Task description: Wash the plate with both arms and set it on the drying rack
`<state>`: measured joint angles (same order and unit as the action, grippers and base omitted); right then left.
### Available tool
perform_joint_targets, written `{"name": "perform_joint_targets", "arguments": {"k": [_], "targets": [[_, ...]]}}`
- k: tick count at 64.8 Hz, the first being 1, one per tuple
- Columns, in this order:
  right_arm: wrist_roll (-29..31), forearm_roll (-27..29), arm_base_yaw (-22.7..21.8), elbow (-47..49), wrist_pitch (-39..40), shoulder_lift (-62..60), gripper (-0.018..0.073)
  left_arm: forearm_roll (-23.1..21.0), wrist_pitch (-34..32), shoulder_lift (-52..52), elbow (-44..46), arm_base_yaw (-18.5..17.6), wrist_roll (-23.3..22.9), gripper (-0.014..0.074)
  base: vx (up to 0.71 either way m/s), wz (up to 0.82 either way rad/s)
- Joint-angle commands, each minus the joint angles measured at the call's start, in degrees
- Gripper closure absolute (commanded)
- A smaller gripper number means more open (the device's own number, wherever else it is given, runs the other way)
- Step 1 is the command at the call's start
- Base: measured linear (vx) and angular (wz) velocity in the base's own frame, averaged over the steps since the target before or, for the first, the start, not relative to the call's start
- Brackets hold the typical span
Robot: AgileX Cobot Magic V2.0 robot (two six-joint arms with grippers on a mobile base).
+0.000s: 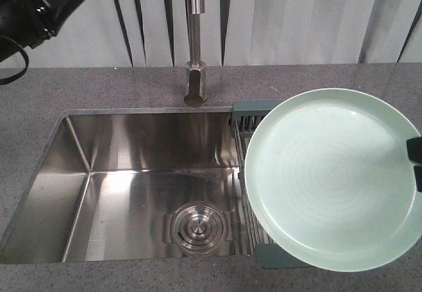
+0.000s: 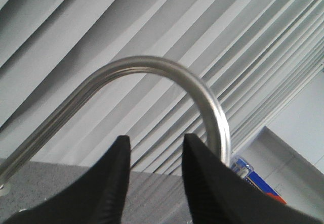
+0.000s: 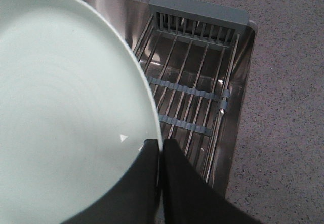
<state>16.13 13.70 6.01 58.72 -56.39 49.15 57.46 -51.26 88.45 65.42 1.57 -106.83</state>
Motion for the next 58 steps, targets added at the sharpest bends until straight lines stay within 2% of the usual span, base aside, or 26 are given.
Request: {"name": "perform_joint_targets", "arguments": {"k": [1, 8, 22, 29, 40, 51, 58], "targets": [[0.03, 0.67, -0.31, 1.61, 3.21, -0.35, 0.0566, 0.58, -4.4, 2.24, 4.67, -0.43, -3.14, 0.0197, 0.0, 0.0], [0.03, 0.67, -0.31, 1.61, 3.21, -0.35, 0.0566, 3.26, -6.76, 6.83, 8.35, -0.43, -6.26, 0.0133, 0.0, 0.0], [-0.02, 0.72, -0.31, 1.61, 3.21, -0.35, 0.0566, 10.1, -9.53, 16.18, 18.11, -0.43, -14.28, 0.0127, 0.0, 0.0], [-0.02, 0.72, -0.31, 1.61, 3.21, -0.35, 0.0566, 12.39, -11.04, 20.41, 23.01, -0.43, -14.38, 0.0128, 0.0, 0.0], [-0.02, 0.72, -0.31, 1.61, 3.21, -0.35, 0.0566, 13.27, -11.3, 25.68, 28.84, -0.91, -14.38, 0.0129, 0.0, 0.0], [-0.02, 0.72, -0.31, 1.61, 3.21, -0.35, 0.0566, 17.39, -11.3, 31.06, 34.46, -2.06, -14.38, 0.0129, 0.0, 0.0], [-0.02, 0.77, -0.31, 1.61, 3.21, -0.35, 0.0566, 17.15, -11.36, 34.45, 37.67, -3.37, -14.38, 0.0129, 0.0, 0.0]]}}
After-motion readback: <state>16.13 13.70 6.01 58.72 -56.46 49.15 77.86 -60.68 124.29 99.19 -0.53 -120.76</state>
